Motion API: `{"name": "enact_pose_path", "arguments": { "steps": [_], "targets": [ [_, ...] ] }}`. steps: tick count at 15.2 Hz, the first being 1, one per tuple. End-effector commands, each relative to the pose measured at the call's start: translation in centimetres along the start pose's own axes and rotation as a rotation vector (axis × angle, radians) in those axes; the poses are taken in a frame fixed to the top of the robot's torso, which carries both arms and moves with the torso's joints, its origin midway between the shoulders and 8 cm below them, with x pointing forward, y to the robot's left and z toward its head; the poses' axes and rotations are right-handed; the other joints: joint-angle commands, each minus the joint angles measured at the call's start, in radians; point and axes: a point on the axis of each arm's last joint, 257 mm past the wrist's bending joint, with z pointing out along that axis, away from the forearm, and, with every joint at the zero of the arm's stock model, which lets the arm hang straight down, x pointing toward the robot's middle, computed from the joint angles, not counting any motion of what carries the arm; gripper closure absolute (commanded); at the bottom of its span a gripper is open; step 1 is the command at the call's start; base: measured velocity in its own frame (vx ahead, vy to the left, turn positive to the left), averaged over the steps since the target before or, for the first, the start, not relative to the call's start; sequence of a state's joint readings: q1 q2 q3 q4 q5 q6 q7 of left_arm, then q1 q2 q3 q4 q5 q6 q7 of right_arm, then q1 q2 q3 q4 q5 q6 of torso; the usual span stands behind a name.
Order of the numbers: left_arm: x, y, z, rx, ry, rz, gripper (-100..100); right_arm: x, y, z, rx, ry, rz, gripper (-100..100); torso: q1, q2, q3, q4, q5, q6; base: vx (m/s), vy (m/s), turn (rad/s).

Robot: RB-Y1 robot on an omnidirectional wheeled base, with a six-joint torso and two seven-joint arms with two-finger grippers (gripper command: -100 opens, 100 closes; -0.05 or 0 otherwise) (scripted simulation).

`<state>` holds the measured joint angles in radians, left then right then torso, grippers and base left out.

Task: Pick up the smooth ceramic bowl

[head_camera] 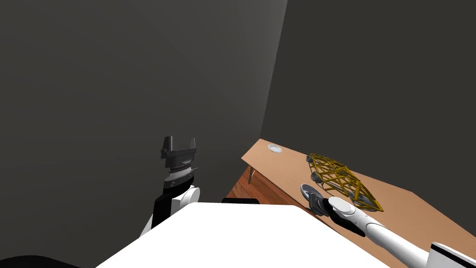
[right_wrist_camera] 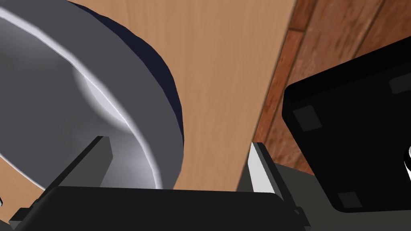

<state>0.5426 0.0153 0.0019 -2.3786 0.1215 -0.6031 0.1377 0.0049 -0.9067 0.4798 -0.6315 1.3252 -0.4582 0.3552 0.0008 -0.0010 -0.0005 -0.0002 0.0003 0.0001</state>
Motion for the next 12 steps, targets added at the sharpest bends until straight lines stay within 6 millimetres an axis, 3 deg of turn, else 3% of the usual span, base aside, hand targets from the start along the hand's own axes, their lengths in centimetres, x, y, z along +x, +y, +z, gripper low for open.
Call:
{"name": "enact_pose_path", "arguments": {
  "steps": [1, 3, 5, 6, 8, 9, 12],
  "targets": [
    [0.0, 0.0, 0.0, 0.000, 0.000, 0.000, 0, 1.0, 0.3, -0.4, 0.006, 0.006, 0.010, -100, 0.000, 0.000, 0.000, 0.000, 0.000, 0.000, 0.032, 0.003, 0.060],
    [0.0, 0.0, 0.0, 0.000, 0.000, 0.000, 0, 3.1, 1.4, -1.0, 0.008, 0.022, 0.023, -100, 0.000, 0.000, 0.000, 0.000, 0.000, 0.000, 0.041, 0.007, 0.141],
    [0.0, 0.1, -0.1, -0.003, 0.001, -0.001, 0, 3.1, 1.1, -1.0, 0.014, 0.021, 0.028, -100, 0.003, -0.002, -0.001, 0.001, 0.000, 0.000, 0.021, 0.003, 0.019],
    [0.0, 0.1, -0.1, -0.003, 0.000, -0.001, 0, 5.2, 2.4, -1.7, 0.012, 0.040, 0.039, -100, 0.004, -0.002, -0.001, 0.000, 0.000, 0.000, 0.031, 0.010, 0.141],
    [0.1, 0.2, -0.1, -0.005, 0.002, -0.003, 0, 4.5, 2.0, -1.4, 0.015, 0.033, 0.041, -100, 0.008, -0.003, -0.001, 0.001, 0.001, -0.002, 0.028, -0.003, 0.093],
    [0.1, 0.2, -0.1, -0.006, 0.002, -0.003, 0, 4.6, 2.0, -1.5, 0.016, 0.034, 0.039, 100, 0.009, -0.003, -0.001, 0.001, 0.001, -0.003, 0.000, 0.000, 0.000],
    [0.1, 0.2, -0.1, -0.006, 0.002, -0.004, 0, 4.6, 2.0, -1.5, 0.017, 0.034, 0.039, 100, 0.009, -0.003, -0.001, 0.001, 0.000, -0.003, 0.000, 0.000, 0.000]
  ]
}}
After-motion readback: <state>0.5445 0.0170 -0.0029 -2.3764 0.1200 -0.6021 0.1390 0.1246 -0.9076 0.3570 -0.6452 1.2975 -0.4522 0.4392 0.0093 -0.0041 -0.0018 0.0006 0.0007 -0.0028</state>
